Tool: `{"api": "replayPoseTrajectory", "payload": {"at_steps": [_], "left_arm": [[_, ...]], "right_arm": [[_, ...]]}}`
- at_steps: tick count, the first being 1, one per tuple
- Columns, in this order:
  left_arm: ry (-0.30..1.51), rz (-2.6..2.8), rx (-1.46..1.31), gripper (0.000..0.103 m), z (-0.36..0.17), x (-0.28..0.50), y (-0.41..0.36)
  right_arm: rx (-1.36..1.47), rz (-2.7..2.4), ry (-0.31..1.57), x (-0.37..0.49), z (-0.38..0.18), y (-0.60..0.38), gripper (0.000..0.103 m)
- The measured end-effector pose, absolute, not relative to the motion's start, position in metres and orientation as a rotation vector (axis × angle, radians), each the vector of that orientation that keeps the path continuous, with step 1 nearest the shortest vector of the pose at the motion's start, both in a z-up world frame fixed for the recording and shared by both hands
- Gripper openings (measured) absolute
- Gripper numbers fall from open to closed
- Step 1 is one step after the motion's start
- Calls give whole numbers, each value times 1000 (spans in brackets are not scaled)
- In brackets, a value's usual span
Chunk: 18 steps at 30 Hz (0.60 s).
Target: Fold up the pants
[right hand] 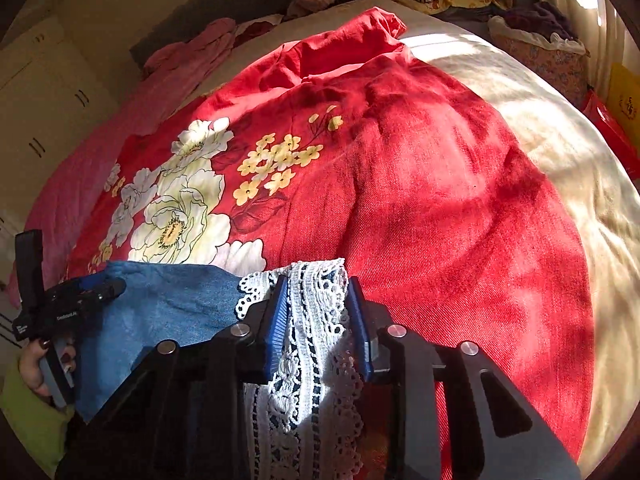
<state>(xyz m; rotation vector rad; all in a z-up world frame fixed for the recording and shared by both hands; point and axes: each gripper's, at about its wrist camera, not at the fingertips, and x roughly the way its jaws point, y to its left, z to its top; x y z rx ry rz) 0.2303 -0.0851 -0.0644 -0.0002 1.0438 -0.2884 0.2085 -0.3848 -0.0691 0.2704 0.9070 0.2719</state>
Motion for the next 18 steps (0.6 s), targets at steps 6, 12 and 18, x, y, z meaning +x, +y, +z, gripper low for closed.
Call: {"api": "replayPoseTrajectory", "payload": {"at_steps": [6,12,18], "left_arm": [[966,-307,44,6,-38,222,-96],[969,-282,65,6,-47,232,-100],[976,-257,101,12,-64,232,-101]], "right_arm": [[230,296,809,198,-38,-386,12],[167,259,857,219,-48,-381,12],[126,211,923,227,-75,-374,15]]}}
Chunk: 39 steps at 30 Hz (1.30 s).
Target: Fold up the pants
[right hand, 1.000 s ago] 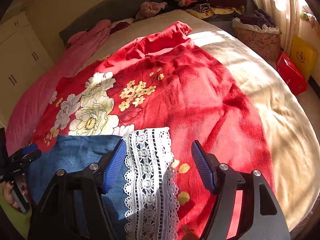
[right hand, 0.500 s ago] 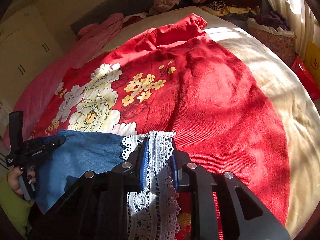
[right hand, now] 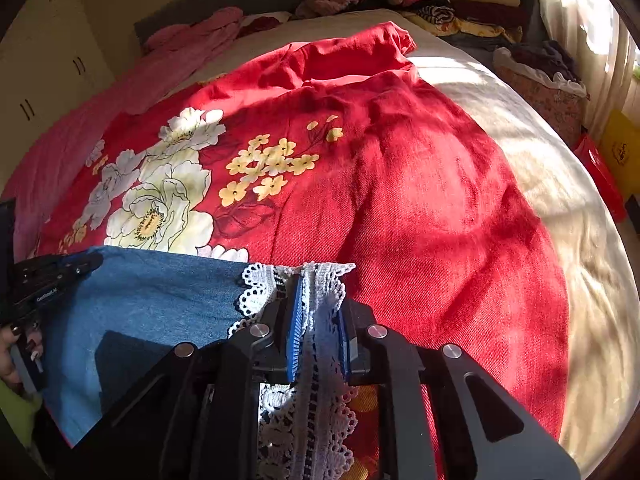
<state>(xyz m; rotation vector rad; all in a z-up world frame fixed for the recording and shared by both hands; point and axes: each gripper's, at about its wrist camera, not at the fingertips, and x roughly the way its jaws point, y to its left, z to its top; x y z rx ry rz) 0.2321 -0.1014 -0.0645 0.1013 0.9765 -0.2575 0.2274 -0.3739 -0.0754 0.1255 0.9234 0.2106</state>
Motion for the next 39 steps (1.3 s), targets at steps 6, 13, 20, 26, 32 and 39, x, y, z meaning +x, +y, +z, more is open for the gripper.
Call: {"api": "replayPoseTrajectory", "payload": {"at_steps": [6,13,20,26,32,39], "left_arm": [[959,-223,78,39,-56,228,-86],[888,-164,36,75,-26,197,-58],[851,-152,0,93,-9,152,-35],[903,-117,134,93,-38,112,-32],[942,35,133,93,-55,110,15],[949,1,105,92,-50,108,28]], "right_arm": [[148,125,883,210,-56,-388,54],[212,87,772,148,-28,-405,67],[214,104,792,84,-35,-399,67],[250,151,878,56,-56,-394,51],[194,161,906,55,-63,-381,16],[99,168,919,31,-53,-375,14]]}}
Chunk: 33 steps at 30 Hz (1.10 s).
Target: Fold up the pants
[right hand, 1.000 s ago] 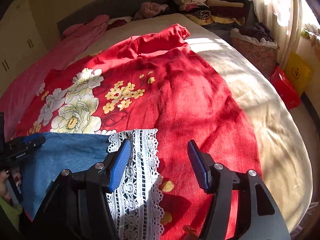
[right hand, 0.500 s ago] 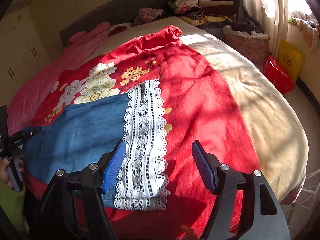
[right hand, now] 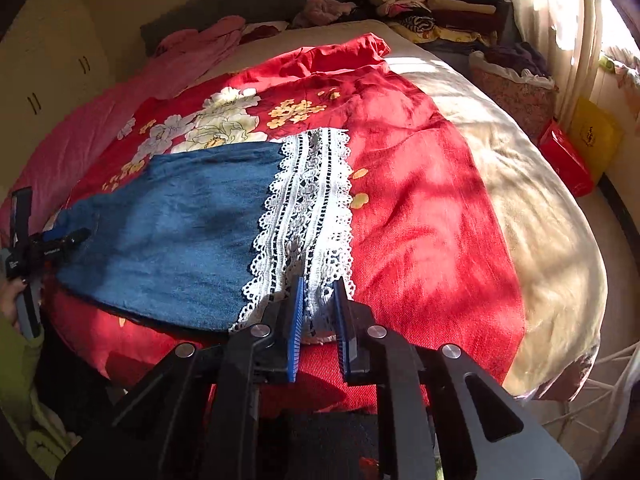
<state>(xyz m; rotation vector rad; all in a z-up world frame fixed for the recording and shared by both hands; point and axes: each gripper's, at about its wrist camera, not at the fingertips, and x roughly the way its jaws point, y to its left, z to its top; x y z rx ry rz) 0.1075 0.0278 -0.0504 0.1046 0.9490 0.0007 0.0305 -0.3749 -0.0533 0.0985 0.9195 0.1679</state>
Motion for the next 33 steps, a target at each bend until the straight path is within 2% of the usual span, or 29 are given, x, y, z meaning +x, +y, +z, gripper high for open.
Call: {"api": "replayPoseTrajectory", "payload": {"at_steps": [3,6,8,11,14,22,31,33], "left_arm": [[960,-4,116,92,-55,107,26],[957,-5,131,92,-56,107,24],[961,-16,131,92,-56,105,25],[956,-29,115,92,-51,100,26],[931,-49,72,93,-37,92,27],[865,-95,79,93,-9,78,8],[920,-222,178,93,-40,66,-54],[934,-234,203,93,-49,64,-62]], "right_arm": [[75,137,949,31,-71,-374,17],[78,114,941,31,-71,-375,27],[74,97,935,30,-66,-378,39],[88,68,898,24,-54,-384,50],[95,28,856,18,-42,-390,53],[61,87,784,14,-25,-360,53],[-32,257,853,38,-48,-288,53],[-38,238,879,42,-56,-286,59]]}}
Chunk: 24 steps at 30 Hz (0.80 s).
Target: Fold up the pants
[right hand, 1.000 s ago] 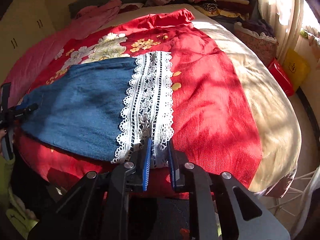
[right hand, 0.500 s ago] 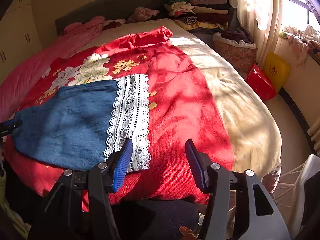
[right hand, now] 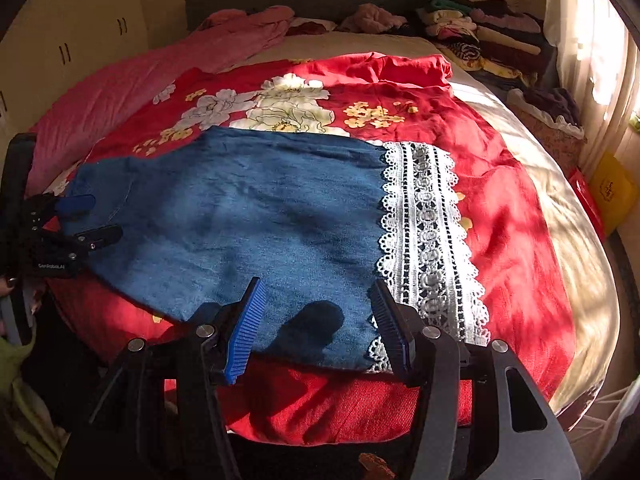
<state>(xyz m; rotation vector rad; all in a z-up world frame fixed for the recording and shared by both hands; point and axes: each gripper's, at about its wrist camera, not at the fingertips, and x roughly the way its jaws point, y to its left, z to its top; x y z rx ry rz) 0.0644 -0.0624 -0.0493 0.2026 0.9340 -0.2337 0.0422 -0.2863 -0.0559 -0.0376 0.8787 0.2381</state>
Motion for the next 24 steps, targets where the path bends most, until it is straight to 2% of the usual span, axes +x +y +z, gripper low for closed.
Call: {"api": "replayPoseTrajectory", "payload": {"at_steps": [2,10,13,16,22,24], "left_arm": [[955,-243,221,93,-59,64,-68],[996,-244,223,95,-78,70,-64],[988,-242,212,95,-73,67,-63],[975,-245,188,95,-63,65,-61],[937,-247,179,95,-46,58,-62],[927,-246,176,95,-41,56,-63]], "right_arm": [[-62,178,908,45,-65,-290,67],[-80,127,950,47,-86,-304,67],[-45,134,926,43,-78,-306,67],[20,149,895,37,-65,-310,79],[30,131,856,29,-48,-313,80],[27,120,846,26,-43,-313,86]]}}
